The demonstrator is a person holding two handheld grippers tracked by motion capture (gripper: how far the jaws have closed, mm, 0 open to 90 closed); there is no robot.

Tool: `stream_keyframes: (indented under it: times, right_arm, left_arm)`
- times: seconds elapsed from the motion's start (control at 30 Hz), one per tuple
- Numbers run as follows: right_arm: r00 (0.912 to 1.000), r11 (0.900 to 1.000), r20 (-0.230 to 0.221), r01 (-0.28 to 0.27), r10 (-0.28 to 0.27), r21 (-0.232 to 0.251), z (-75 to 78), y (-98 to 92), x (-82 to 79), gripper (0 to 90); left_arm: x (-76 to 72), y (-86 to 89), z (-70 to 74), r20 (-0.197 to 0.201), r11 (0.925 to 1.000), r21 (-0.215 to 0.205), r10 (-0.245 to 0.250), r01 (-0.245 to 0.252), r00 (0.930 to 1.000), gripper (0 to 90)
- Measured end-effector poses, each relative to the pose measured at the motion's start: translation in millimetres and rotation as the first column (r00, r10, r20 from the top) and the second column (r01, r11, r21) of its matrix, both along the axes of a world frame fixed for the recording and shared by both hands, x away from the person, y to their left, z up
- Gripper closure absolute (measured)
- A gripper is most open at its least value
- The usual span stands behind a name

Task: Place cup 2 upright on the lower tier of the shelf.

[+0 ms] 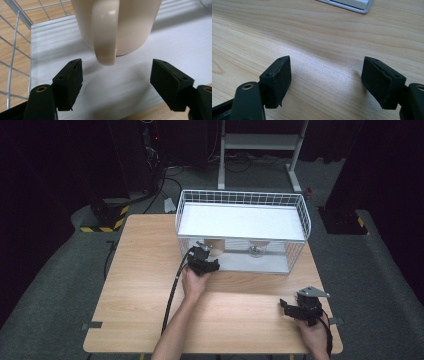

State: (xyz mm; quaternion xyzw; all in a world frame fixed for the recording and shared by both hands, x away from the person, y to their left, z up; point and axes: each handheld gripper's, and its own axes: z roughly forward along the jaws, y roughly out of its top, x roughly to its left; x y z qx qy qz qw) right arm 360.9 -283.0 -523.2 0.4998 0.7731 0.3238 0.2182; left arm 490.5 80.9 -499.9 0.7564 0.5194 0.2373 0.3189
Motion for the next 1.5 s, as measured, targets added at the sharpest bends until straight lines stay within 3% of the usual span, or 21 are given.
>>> stream_keyframes:
  times: [0.1,0.17,0.2,0.3,0.33,0.4,0.43,0.6,1.03,1.33,1.5]
  right_arm:
    - [1.0000,1.000,0.000,0.000,0.000,0.000,0.0,0.0,0.0,24.3]
    - [1.0000,1.000,0.000,0.000,0.000,0.000,0.0,0.0,0.0,24.2]
    - [1.0000,1.000,0.000,0.000,0.000,0.000,0.0,0.0,0.0,24.2]
    - [1.0000,1.000,0.000,0.000,0.000,0.000,0.0,0.0,0.0,24.2]
    - [1.0000,1.000,0.000,0.000,0.000,0.000,0.0,0.0,0.0,24.2]
    - [1.0000,1.000,0.000,0.000,0.000,0.000,0.0,0.0,0.0,24.3]
    - [1.0000,1.000,0.000,0.000,0.000,0.000,0.0,0.0,0.0,24.2]
    - [1.0000,1.000,0.000,0.000,0.000,0.000,0.0,0.0,0.0,24.3]
    - [1.0000,1.000,0.000,0.000,0.000,0.000,0.0,0.0,0.0,24.2]
    - [1.0000,1.000,0.000,0.000,0.000,0.000,0.0,0.0,0.0,24.2]
    - [1.0000,1.000,0.000,0.000,0.000,0.000,0.0,0.0,0.0,24.2]
  left_arm:
    - [-4.0,1.5,2.0,0.011,0.9998,0.015,-0.013,0.012,0.9999,27.2]
    - [-6.1,2.5,2.5,0.008,0.9998,-0.013,-0.013,0.013,0.9999,26.9]
    - [-7.0,4.6,3.6,0.018,1.0000,0.003,-0.009,0.009,0.9998,26.8]
    - [-10.2,5.9,4.6,0.012,0.9997,-0.015,-0.017,0.017,0.9998,26.6]
    - [-11.4,6.8,5.4,0.025,0.9999,0.001,-0.015,0.015,0.9996,26.6]
    - [-14.7,5.9,6.1,0.013,0.9995,-0.022,-0.022,0.023,0.9997,26.8]
    - [-15.9,6.6,7.3,0.023,0.9997,-0.001,-0.024,0.024,0.9994,27.0]
    - [-22.3,7.7,10.1,0.035,0.9991,0.005,-0.043,0.043,0.9984,27.7]
    - [-37.7,13.7,16.6,0.049,0.9975,-0.043,-0.054,0.057,0.9973,26.6]
    - [-49.4,21.6,22.0,0.072,0.9968,-0.054,-0.055,0.059,0.9959,27.0]
    - [-52.7,22.9,25.1,0.065,0.9962,-0.061,-0.057,0.061,0.9963,26.8]
